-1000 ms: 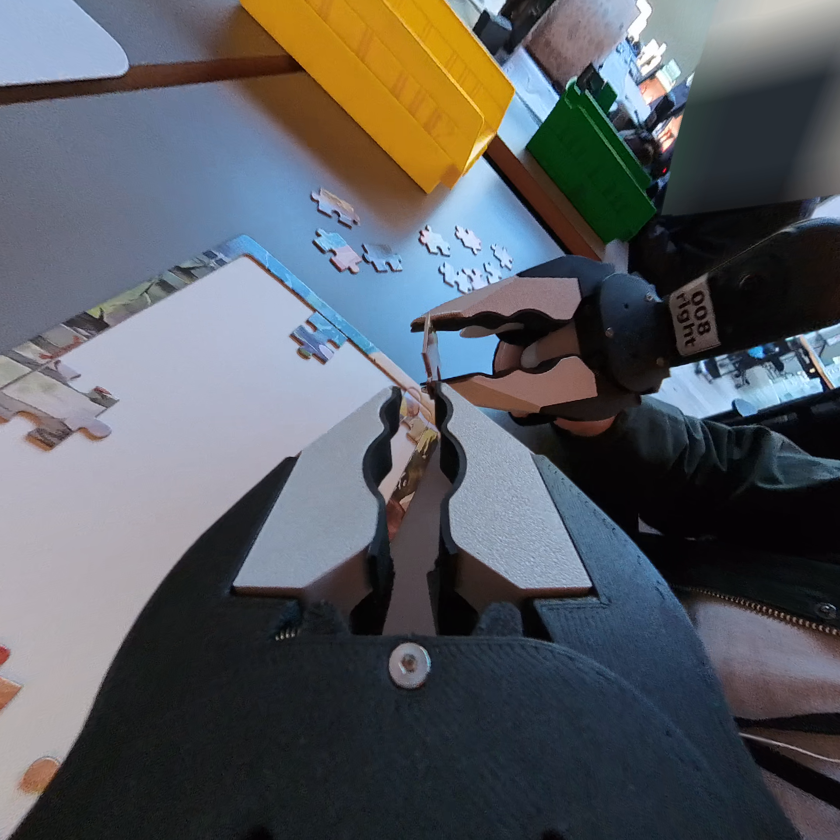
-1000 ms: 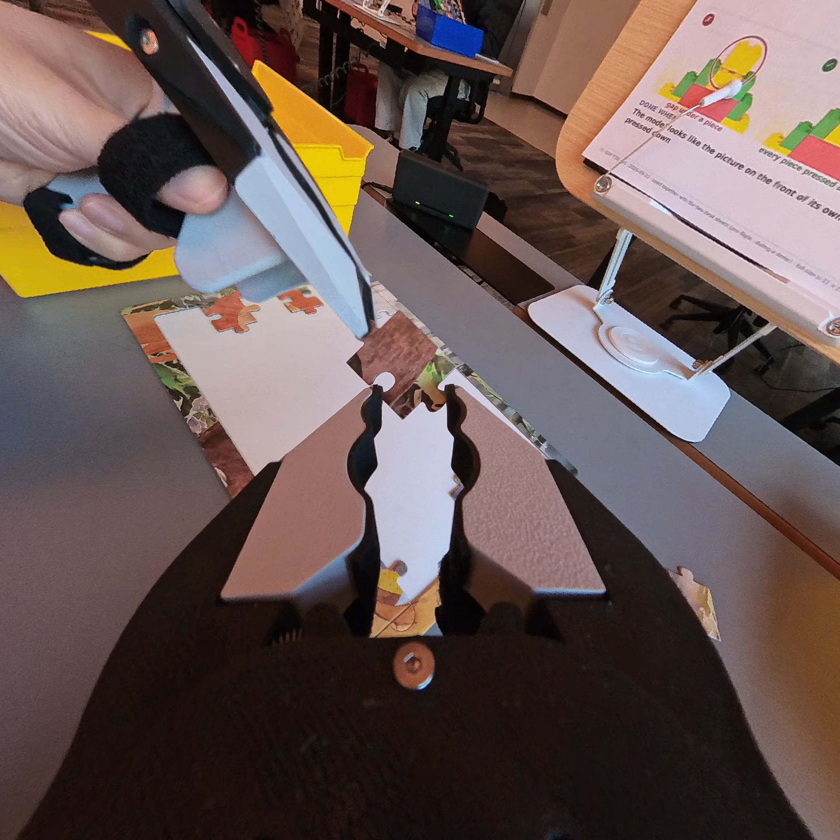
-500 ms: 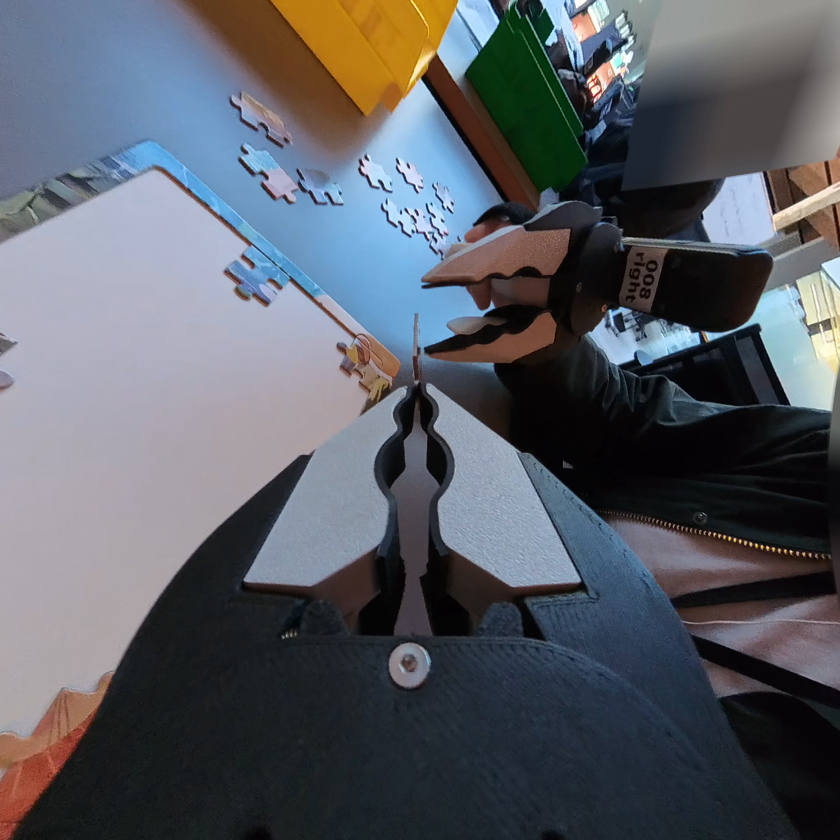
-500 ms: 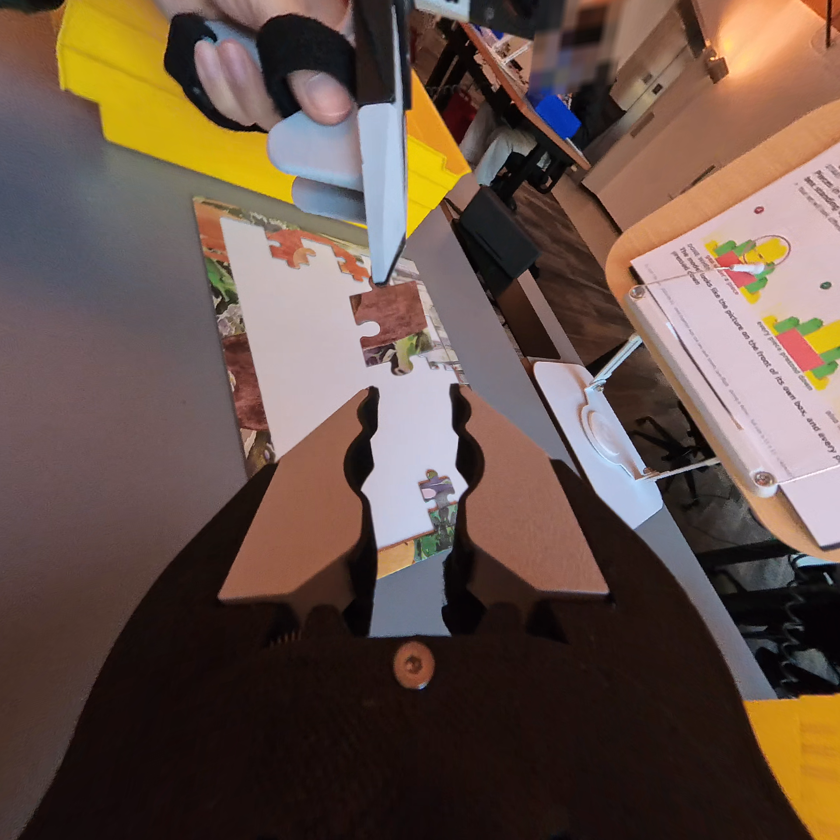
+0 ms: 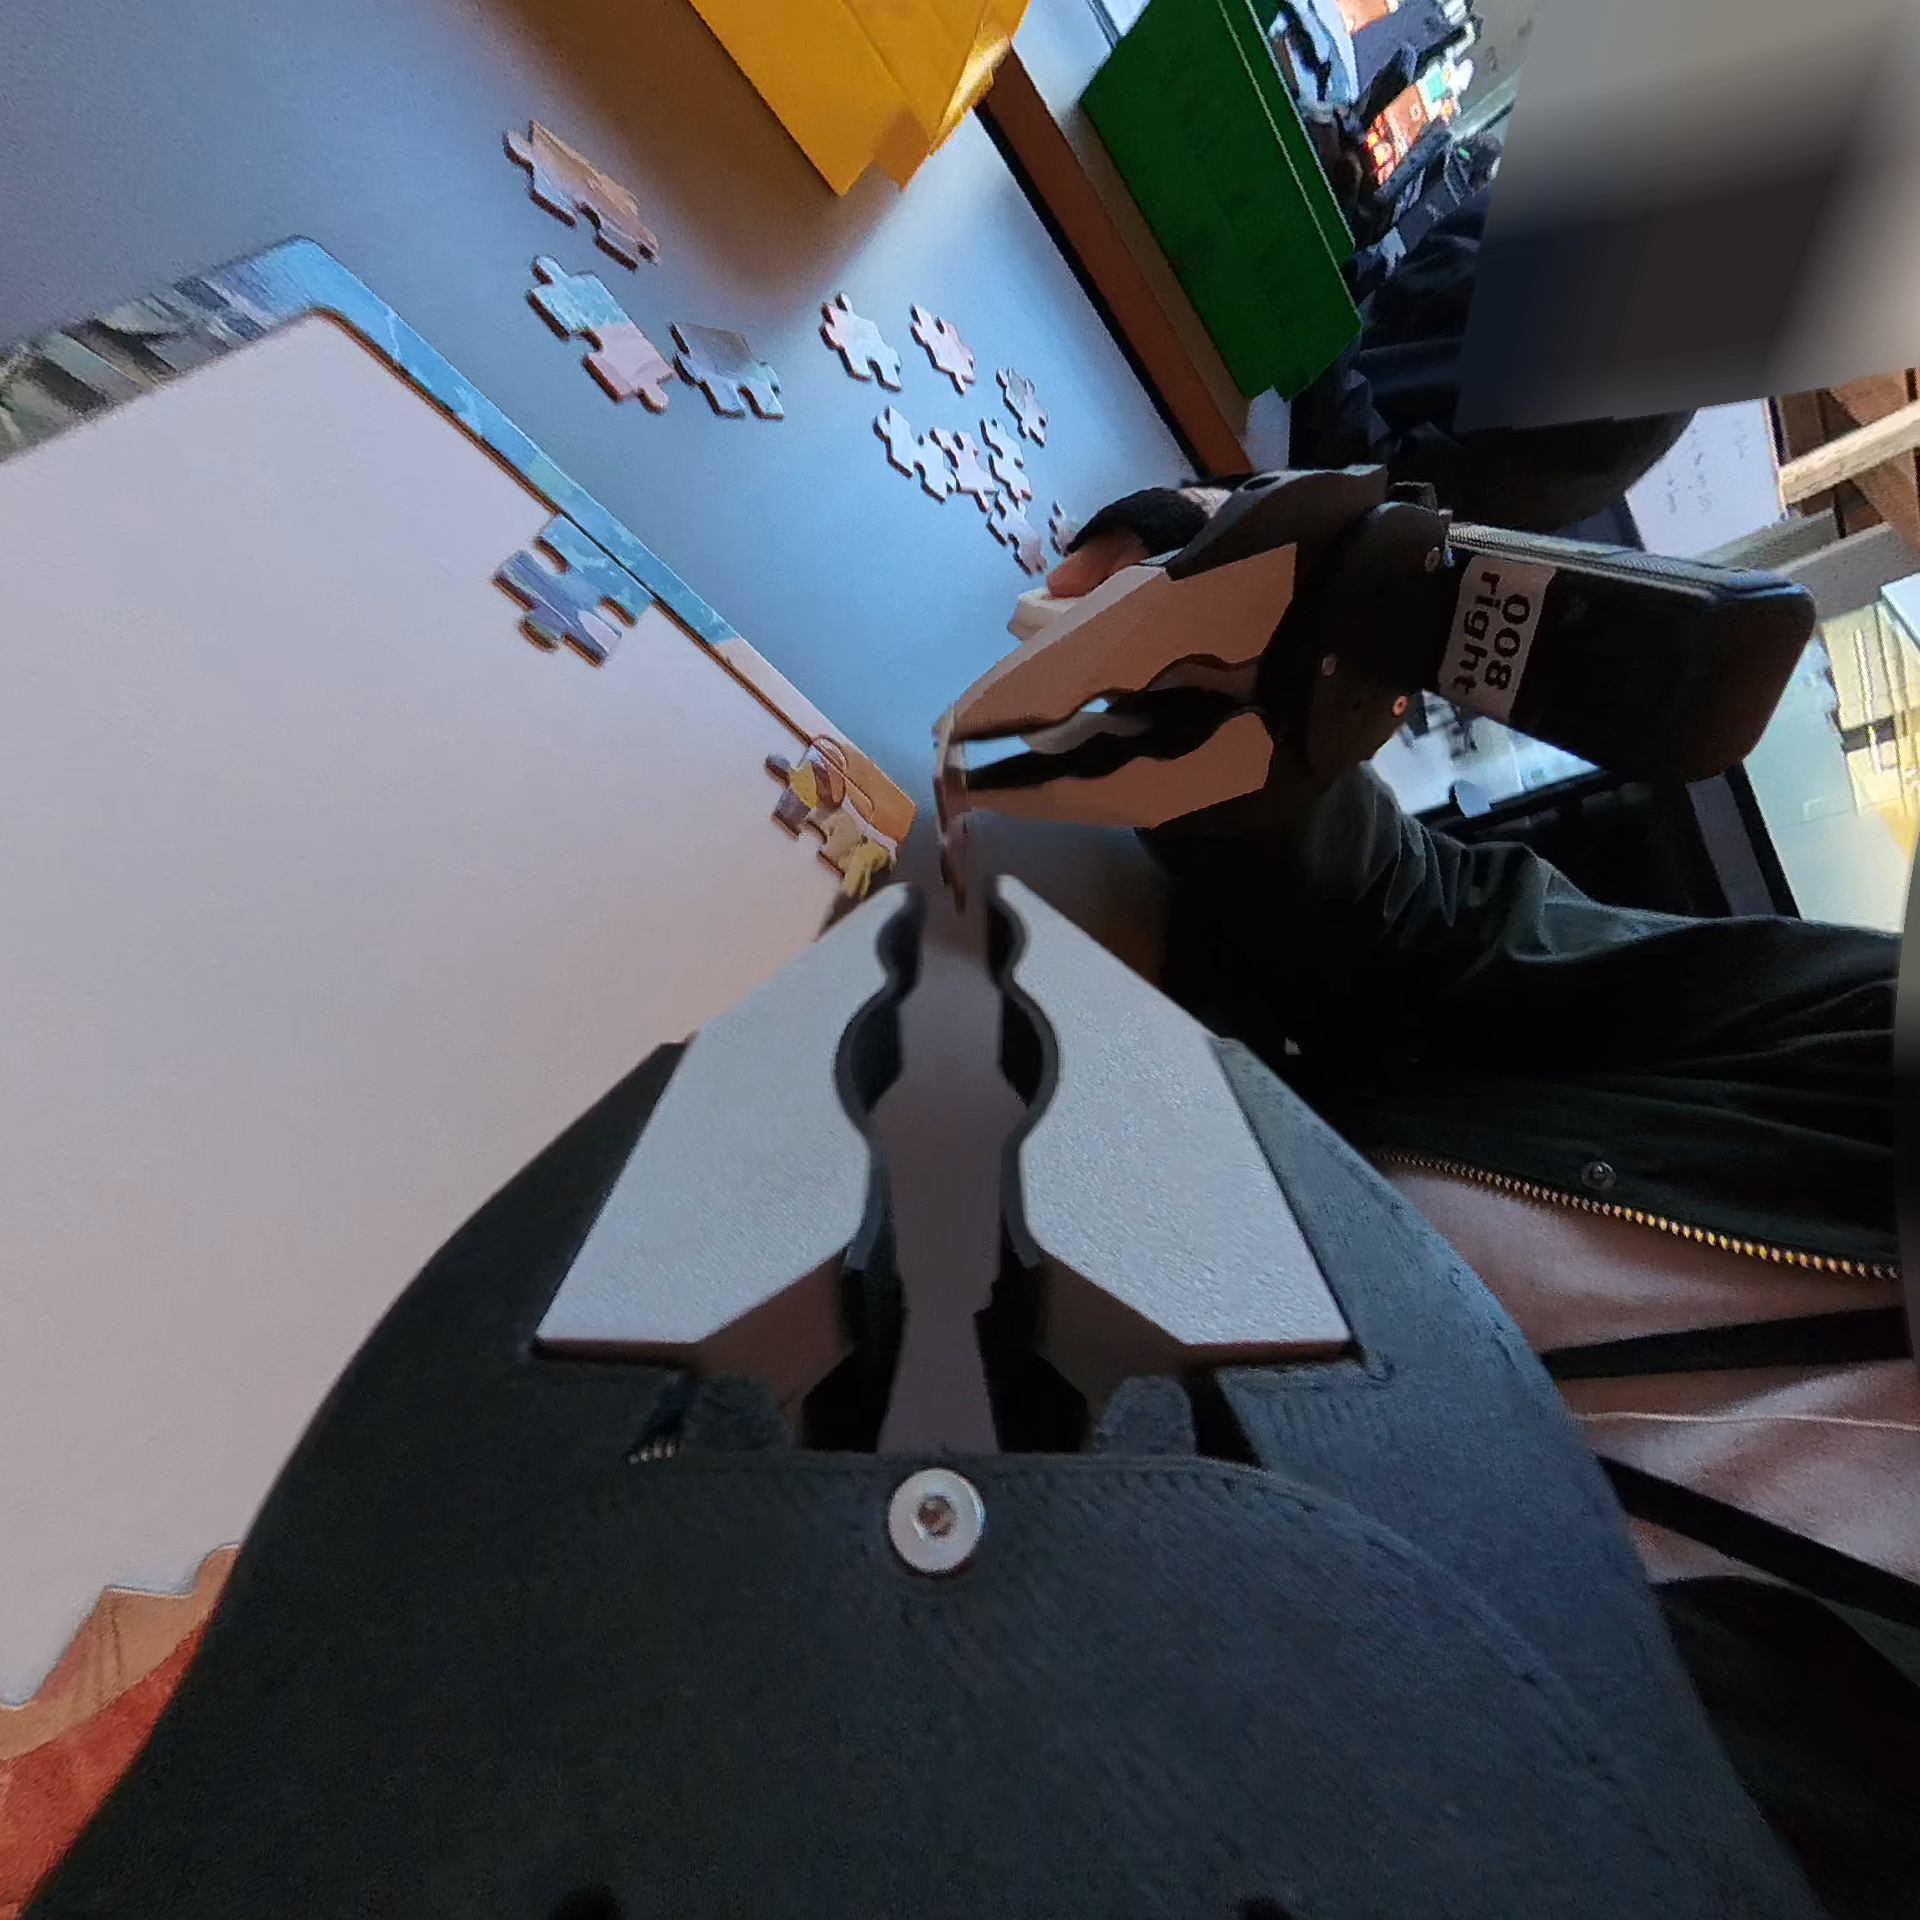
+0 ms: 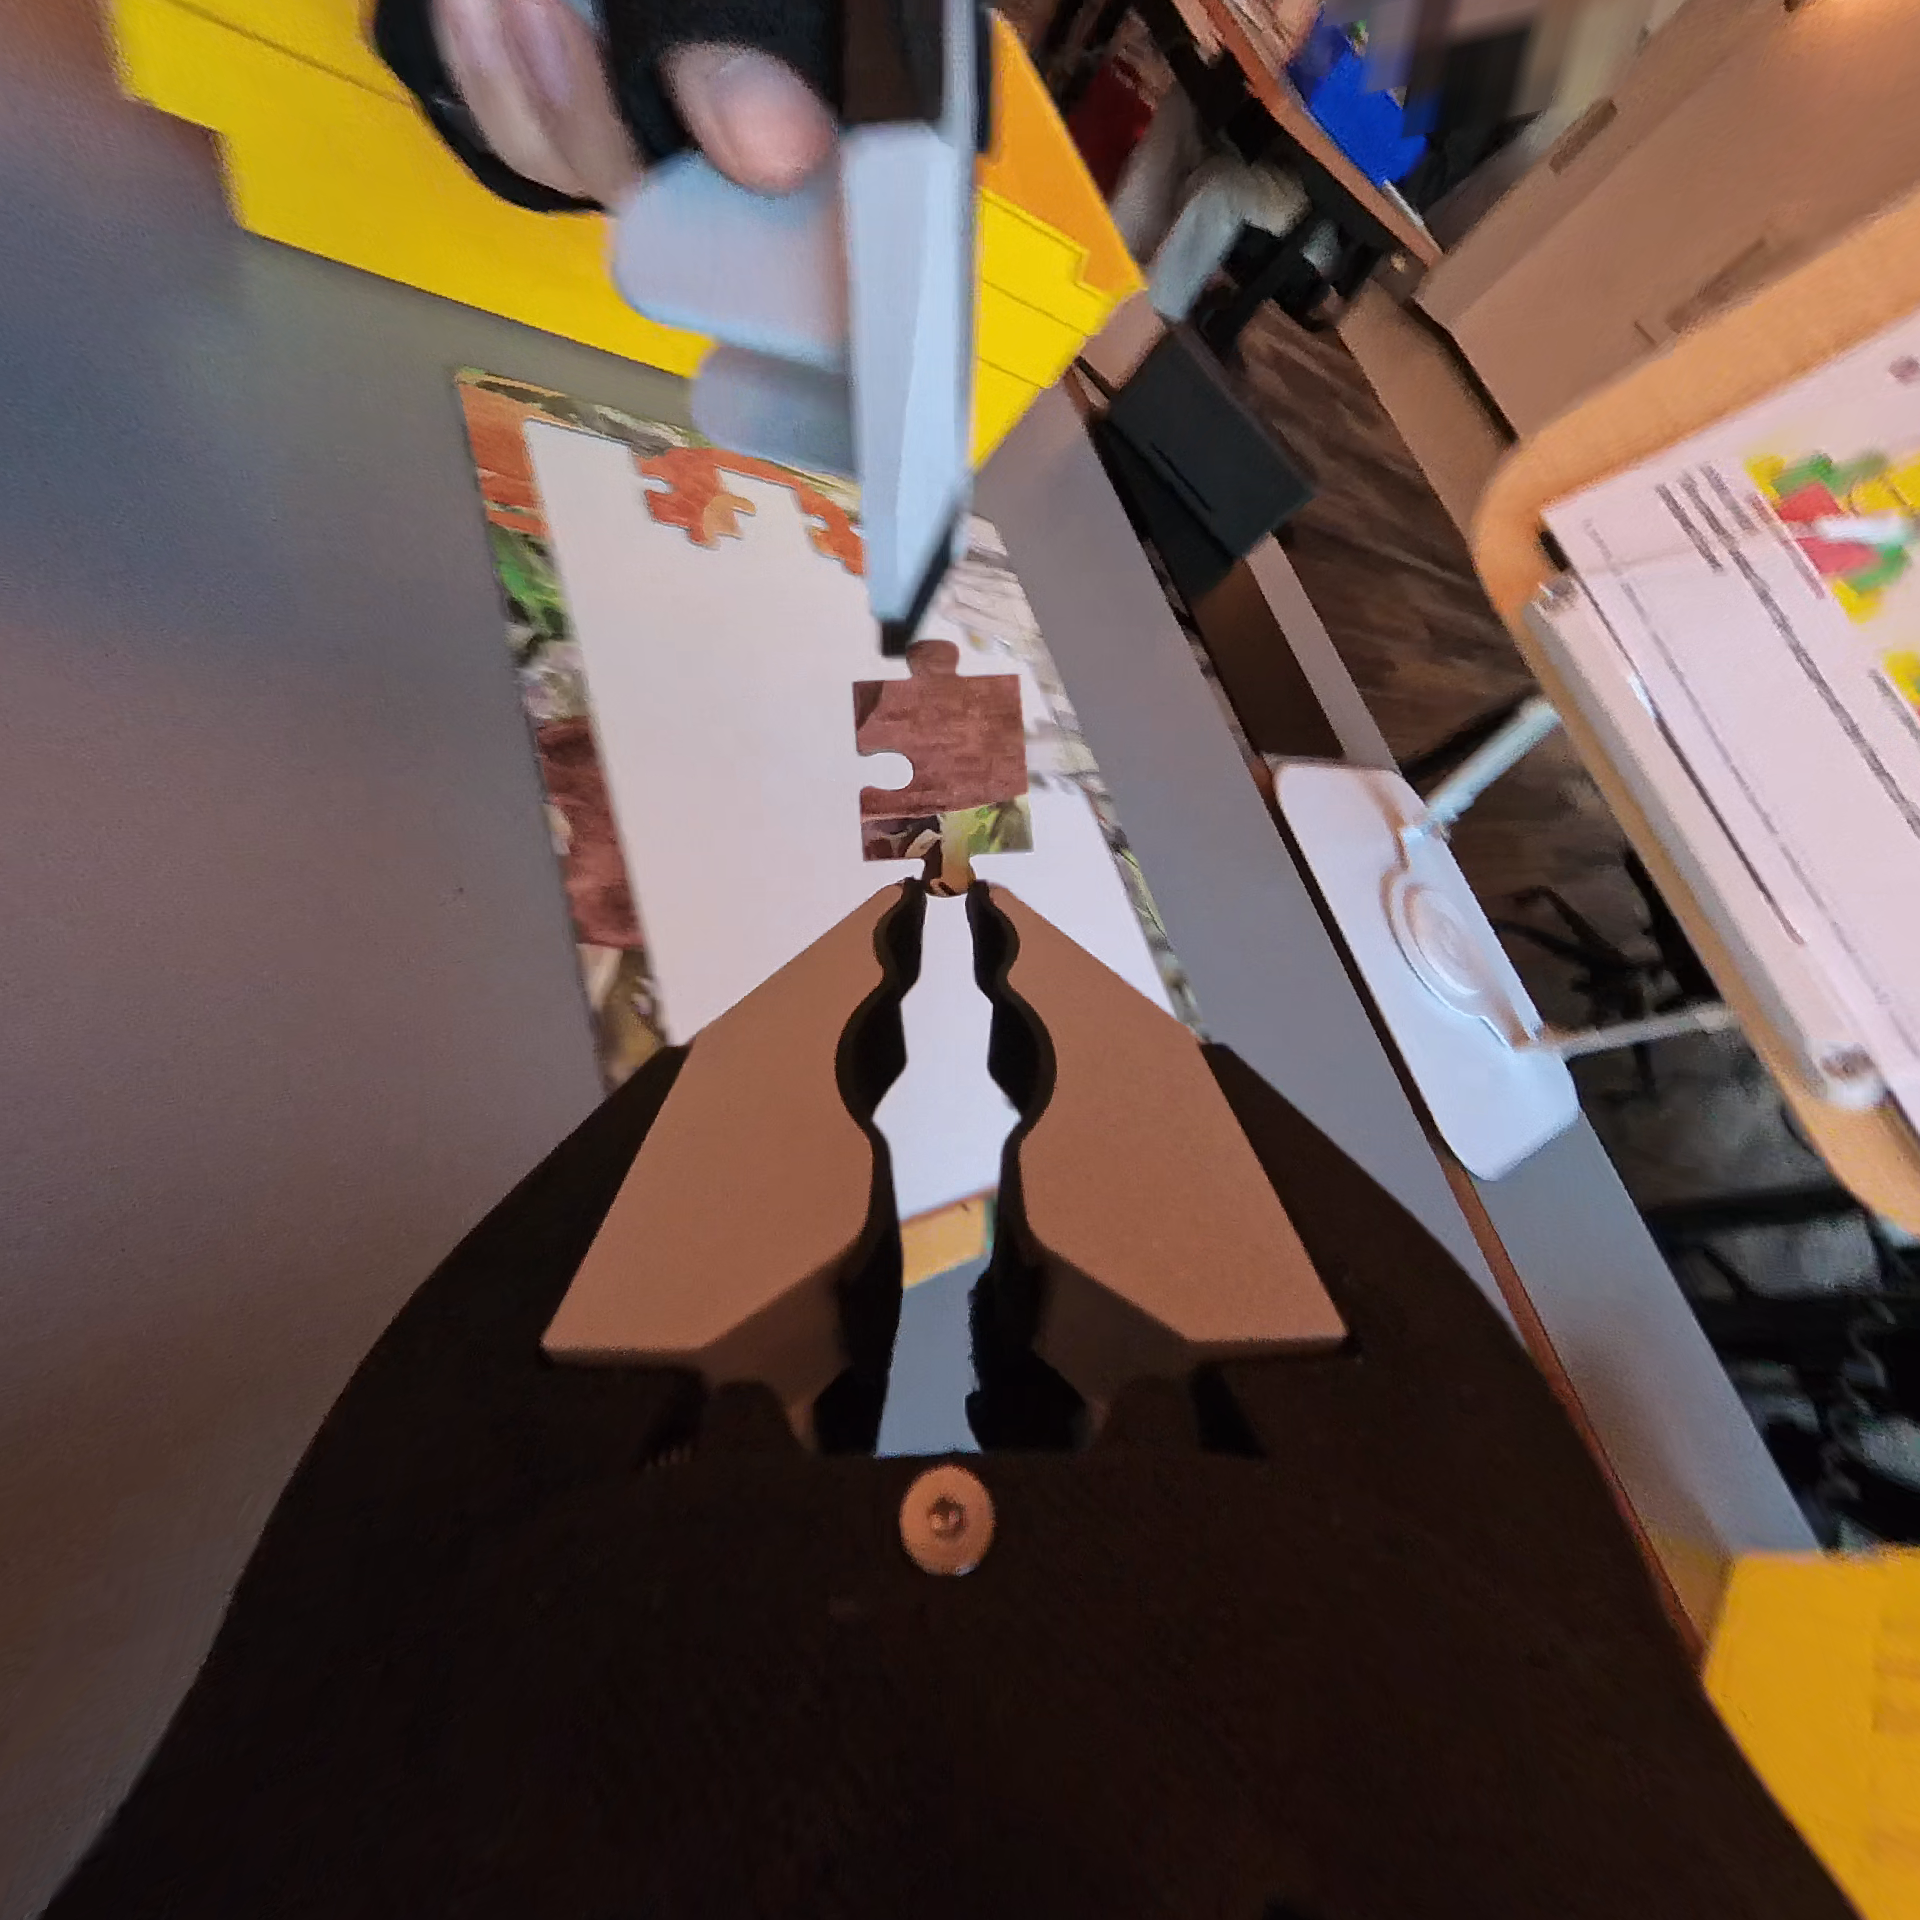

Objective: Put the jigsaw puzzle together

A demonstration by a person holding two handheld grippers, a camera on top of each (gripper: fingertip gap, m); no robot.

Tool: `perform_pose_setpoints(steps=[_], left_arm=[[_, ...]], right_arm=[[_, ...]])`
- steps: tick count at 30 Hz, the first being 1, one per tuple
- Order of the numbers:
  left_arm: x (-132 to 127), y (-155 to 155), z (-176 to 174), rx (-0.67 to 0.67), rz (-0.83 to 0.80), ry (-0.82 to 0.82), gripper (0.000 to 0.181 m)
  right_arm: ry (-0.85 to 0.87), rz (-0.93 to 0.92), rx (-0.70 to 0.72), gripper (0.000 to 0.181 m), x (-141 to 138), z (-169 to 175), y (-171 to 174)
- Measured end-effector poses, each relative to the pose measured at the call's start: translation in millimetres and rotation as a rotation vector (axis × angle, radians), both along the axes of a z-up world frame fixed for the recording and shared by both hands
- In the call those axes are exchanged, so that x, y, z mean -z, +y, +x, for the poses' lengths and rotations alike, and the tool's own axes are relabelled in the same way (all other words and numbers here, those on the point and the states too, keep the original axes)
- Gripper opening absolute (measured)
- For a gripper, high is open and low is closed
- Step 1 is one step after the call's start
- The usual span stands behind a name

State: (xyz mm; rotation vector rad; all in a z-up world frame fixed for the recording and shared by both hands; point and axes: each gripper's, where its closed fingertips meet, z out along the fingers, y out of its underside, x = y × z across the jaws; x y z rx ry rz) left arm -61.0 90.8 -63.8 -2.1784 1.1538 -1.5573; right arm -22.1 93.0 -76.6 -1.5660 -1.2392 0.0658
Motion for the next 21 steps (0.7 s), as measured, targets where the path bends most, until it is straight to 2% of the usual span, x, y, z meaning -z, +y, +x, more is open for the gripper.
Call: perform_pose_setpoints(steps=[1,2,4,7,11,21], left_arm=[[-2,5,0,-0.023,0.013,-0.003,0.022],[-3,10,-2,-0.049,0.031,-0.005,0.026],[-8,20,-5,-0.105,0.059,-0.017,0.027],[-14,28,-8,-0.151,0.048,-0.047,0.025],[-6,30,-6,-0.174,0.007,-0.036,0.023],[6,26,-1,-0.150,-0.009,0.011,0.019]], right_arm=[[0.007,-0.002,0.061,0.008,-2,11,7],[0.018,-0.014,0.139,0.008,-3,24,16],[0.072,-0.087,0.290,0.008,0,52,30],[0.155,-0.283,0.468,0.008,18,82,39],[0.167,-0.390,0.533,0.008,33,89,38],[0.191,-0.481,0.591,0.008,45,85,35]])
